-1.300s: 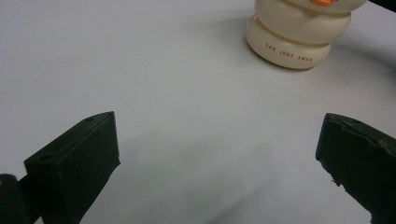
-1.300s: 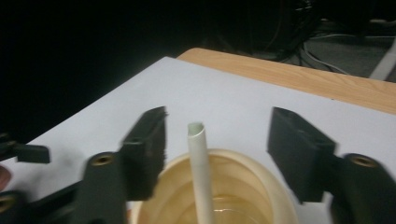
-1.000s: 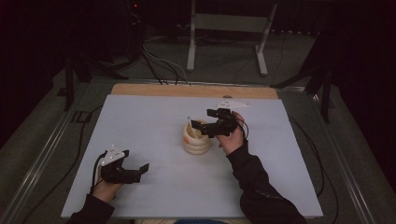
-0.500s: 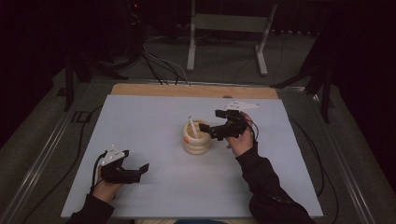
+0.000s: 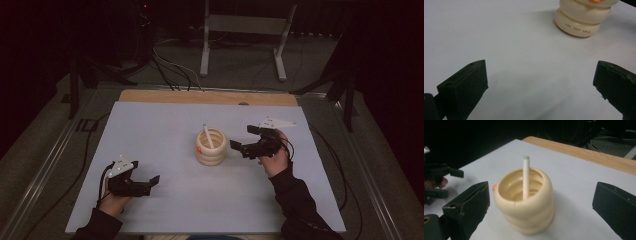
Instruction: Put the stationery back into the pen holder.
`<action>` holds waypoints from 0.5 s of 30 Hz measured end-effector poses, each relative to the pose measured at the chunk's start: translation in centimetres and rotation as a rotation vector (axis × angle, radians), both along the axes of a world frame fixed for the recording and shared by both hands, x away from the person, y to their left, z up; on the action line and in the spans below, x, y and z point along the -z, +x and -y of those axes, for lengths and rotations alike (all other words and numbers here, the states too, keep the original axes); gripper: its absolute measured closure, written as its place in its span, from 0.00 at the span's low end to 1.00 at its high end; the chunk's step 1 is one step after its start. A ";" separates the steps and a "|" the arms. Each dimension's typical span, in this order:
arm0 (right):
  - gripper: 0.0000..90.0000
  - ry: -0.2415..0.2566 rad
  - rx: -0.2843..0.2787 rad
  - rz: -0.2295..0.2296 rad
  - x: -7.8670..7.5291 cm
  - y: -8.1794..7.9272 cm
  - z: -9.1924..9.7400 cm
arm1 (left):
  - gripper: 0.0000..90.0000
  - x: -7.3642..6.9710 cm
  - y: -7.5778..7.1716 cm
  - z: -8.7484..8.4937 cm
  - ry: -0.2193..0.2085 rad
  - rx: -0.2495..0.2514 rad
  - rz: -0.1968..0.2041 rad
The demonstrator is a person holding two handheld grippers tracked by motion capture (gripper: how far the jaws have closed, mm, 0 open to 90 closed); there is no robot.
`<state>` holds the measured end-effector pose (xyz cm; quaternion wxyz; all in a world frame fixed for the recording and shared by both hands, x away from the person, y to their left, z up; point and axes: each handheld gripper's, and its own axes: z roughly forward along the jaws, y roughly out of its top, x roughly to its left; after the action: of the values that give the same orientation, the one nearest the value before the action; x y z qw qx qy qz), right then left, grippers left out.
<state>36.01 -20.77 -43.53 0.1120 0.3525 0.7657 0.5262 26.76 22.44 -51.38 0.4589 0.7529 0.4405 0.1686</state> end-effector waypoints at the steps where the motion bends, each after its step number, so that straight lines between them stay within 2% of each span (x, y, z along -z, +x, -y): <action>1: 0.01 -0.004 0.001 -0.002 0.1 -0.2 0.3 | 0.00 0.0 0.0 0.0 0.002 0.000 0.001; 15: 0.01 -0.010 0.034 0.010 2.1 -3.2 3.2 | 0.00 0.0 0.0 0.1 0.005 0.001 -0.003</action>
<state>32.77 -23.99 -45.66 0.1266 0.3624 0.7616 0.5221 26.73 22.38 -51.41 0.4563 0.7546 0.4404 0.1684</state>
